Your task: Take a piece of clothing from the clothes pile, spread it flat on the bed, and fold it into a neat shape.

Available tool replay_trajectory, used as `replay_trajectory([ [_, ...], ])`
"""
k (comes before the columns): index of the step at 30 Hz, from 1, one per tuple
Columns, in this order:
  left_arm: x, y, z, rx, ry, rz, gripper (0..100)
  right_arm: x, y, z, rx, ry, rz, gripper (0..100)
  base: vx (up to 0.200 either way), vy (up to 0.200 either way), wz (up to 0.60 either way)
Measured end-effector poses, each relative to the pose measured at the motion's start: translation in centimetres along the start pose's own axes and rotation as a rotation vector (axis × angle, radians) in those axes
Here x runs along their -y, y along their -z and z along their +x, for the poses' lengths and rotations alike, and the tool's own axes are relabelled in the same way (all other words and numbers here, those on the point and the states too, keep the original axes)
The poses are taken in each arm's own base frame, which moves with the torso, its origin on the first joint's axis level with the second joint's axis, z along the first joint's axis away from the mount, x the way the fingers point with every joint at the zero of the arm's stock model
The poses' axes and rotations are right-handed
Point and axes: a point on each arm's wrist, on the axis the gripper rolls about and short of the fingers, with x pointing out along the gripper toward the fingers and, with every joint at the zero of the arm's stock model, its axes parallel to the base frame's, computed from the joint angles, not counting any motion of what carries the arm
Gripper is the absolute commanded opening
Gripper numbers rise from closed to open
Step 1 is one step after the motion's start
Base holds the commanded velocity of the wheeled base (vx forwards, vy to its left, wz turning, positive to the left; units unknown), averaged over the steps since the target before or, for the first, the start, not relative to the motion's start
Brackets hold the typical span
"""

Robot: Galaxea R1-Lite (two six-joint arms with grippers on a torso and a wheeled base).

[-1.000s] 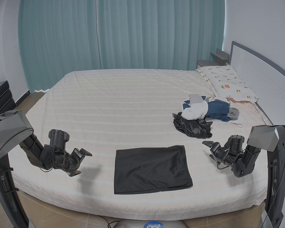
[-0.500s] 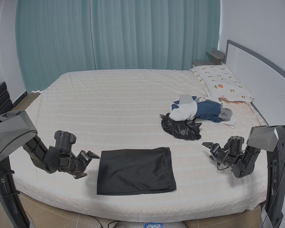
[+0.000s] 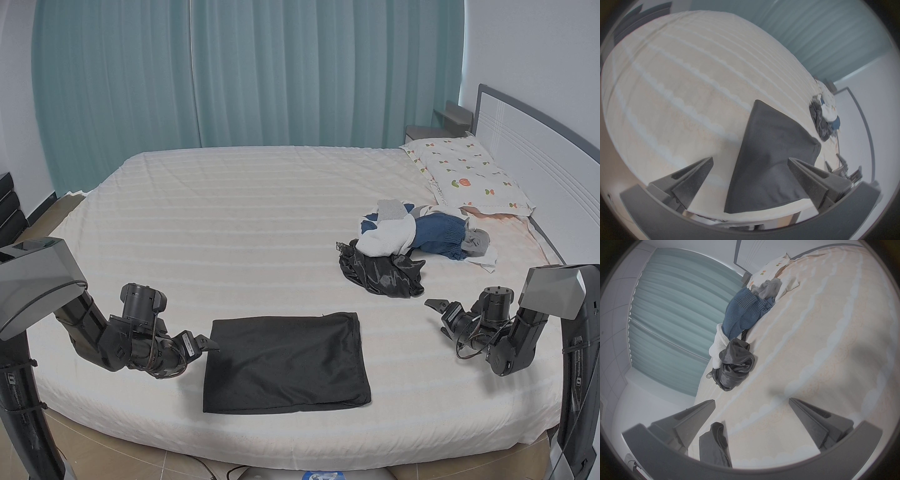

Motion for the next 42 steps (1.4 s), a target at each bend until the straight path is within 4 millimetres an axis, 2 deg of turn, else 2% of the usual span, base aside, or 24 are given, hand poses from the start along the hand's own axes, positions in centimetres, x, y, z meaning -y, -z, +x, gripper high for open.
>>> replay_trajectory([
  [7, 0.1, 0.0, 1.9, 0.075, 0.070, 0.143, 100, 0.1, 0.1, -0.1, -0.001, -0.002, -0.016, 100, 0.000, 0.000, 0.00],
  [17, -0.1, 0.8, 4.2, 0.098, 0.102, 0.185, 100, 0.3, 0.3, 0.0, -0.006, 0.004, -0.026, 100, 0.000, 0.000, 0.00],
  [23, 0.7, 1.9, 5.1, 0.077, 0.103, 0.213, 100, 0.5, 0.5, 0.1, -0.009, 0.007, -0.041, 100, 0.000, 0.000, 0.00],
  [33, 0.7, 2.0, 5.5, 0.101, 0.079, 0.217, 100, 0.5, 0.5, 0.1, -0.011, 0.006, -0.042, 100, 0.000, 0.000, 0.00],
  [40, 0.9, 1.6, 5.9, 0.170, 0.126, 0.228, 100, 0.5, 0.5, 0.1, -0.011, 0.007, -0.042, 100, 0.000, 0.000, 0.00],
  [41, 0.8, 1.7, 6.0, 0.164, 0.125, 0.225, 0, 0.5, 0.5, 0.1, -0.011, 0.006, -0.042, 100, 0.000, 0.000, 0.00],
  [42, 0.7, 1.7, 6.1, 0.159, 0.124, 0.224, 0, 0.5, 0.5, 0.1, -0.011, 0.007, -0.042, 100, 0.000, 0.000, 0.00],
])
